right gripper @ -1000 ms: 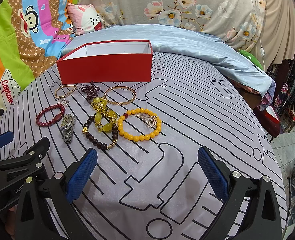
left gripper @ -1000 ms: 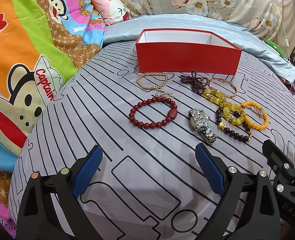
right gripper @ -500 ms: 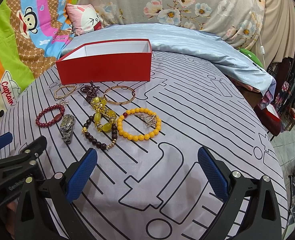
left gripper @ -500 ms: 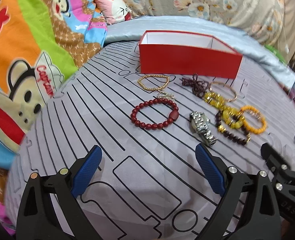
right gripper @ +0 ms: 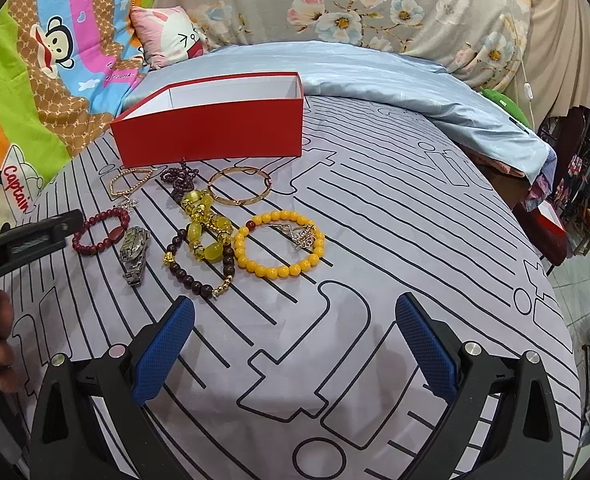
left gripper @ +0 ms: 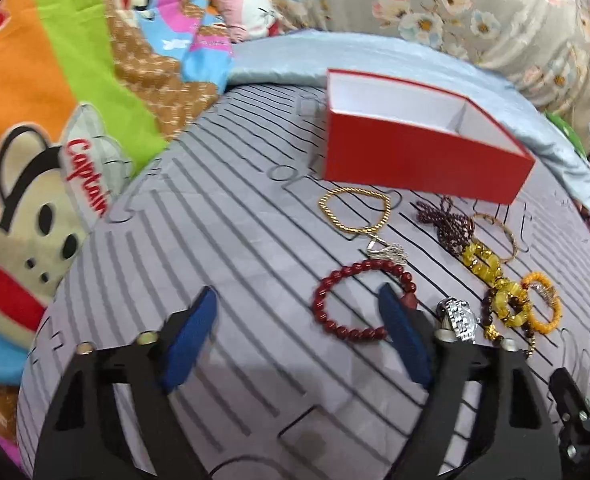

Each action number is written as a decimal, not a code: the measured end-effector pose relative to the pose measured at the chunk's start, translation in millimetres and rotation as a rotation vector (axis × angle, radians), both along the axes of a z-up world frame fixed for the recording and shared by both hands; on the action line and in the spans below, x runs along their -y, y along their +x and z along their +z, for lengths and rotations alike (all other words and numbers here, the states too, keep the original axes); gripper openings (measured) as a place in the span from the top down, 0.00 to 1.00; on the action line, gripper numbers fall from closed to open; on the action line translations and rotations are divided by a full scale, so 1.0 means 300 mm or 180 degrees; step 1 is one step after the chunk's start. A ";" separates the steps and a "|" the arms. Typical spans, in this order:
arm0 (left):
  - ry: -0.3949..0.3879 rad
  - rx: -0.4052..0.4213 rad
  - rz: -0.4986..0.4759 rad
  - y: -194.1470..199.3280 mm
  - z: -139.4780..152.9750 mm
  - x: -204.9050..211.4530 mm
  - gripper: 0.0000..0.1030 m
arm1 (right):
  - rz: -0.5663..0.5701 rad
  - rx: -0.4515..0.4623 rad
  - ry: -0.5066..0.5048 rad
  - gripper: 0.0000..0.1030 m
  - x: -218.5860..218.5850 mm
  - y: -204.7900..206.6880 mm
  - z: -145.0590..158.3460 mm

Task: Organize jewelry
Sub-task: 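Grasp the red bead bracelet with the left gripper while the right gripper grasps the yellow bead bracelet, then carry both bracelets into the red box while opening both grippers to release them, then withdraw both open grippers from the box back over the remaining jewelry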

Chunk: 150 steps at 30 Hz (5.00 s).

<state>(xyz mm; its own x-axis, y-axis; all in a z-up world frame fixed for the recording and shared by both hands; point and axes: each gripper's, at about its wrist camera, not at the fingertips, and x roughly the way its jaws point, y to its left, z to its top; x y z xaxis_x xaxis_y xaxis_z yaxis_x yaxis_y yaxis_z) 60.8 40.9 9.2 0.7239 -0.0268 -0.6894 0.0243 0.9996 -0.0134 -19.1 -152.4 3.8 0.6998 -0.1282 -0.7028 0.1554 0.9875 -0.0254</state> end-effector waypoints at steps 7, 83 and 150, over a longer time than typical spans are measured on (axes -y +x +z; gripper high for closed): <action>-0.0106 -0.0221 -0.0100 0.048 -0.047 0.008 0.58 | 0.0016 -0.0041 0.0128 0.07 0.025 0.006 -0.006; -0.0532 0.0123 -0.0692 -0.063 0.290 0.086 0.93 | 0.0635 0.0223 0.0787 0.91 0.060 0.182 0.310; -0.0316 -0.0275 -0.0381 0.082 0.074 0.097 0.48 | 0.0271 -0.0293 0.0522 0.54 0.202 0.210 0.046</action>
